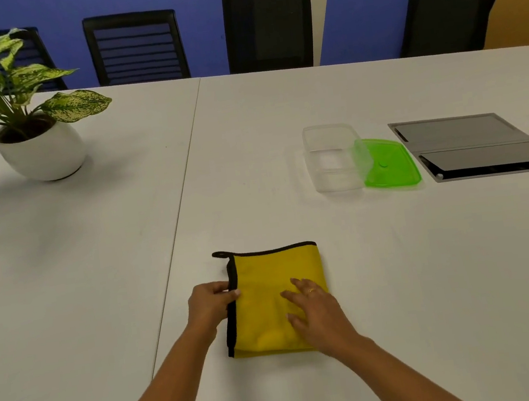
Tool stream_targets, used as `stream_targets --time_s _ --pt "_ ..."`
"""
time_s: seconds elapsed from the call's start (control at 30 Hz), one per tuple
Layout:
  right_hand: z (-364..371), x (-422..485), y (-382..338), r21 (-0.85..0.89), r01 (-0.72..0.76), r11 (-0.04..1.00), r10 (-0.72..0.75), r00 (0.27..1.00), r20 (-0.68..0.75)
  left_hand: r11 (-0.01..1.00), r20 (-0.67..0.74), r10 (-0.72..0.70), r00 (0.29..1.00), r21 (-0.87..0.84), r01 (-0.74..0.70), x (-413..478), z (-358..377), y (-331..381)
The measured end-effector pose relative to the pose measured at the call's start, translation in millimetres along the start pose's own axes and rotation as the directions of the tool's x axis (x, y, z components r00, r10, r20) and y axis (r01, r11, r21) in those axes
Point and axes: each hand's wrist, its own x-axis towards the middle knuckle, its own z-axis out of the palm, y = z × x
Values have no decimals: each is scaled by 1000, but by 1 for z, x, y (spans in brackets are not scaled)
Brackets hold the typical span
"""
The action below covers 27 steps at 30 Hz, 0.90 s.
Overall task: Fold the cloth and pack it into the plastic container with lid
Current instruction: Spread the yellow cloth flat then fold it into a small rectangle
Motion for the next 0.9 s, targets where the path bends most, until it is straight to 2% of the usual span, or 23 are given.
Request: stream_targets --time_s 0.07,0.13,0.2,0.27,0.43,0.5,0.57,0.63,0.67,0.73,0.77,0.9 --pt "12 0 3 -94 21 995 -13 996 86 997 -21 24 999 70 -23 5 2 -7" --pt "21 -1 8 -141 21 990 -11 997 72 989 -45 62 997 141 -55 10 5 -14" --pt "33 -1 12 -226 -62 972 84 992 89 976 -72 86 994 208 -69 12 7 -20" --pt "47 0 17 -254 -103 962 116 993 38 952 -91 115 989 293 -84 15 8 -26" --pt "59 -3 25 -327 -39 944 21 998 -61 887 -123 208 970 442 -134 15 11 -35" --pt "61 -3 27 -330 -25 943 -6 996 -94 811 -131 320 938 550 -200 12 15 -43" --pt "65 -2 31 -335 -18 942 -31 990 -141 680 -84 489 868 660 -319 10 22 -54" --pt "68 -2 30 -348 -23 937 -49 980 -195 513 33 636 771 728 -455 12 31 -65" --pt "67 -1 27 -335 -29 942 -42 979 -202 435 115 660 742 748 -502 13 34 -69" --pt "61 3 16 -287 -54 956 -10 976 -216 317 229 632 740 795 -517 17 37 -77" --pt "56 7 9 -252 -55 966 1 977 -211 298 247 602 759 813 -501 18 37 -82" --pt "50 27 -3 -173 -15 985 -28 969 -244 309 203 557 805 849 -428 20 35 -95"
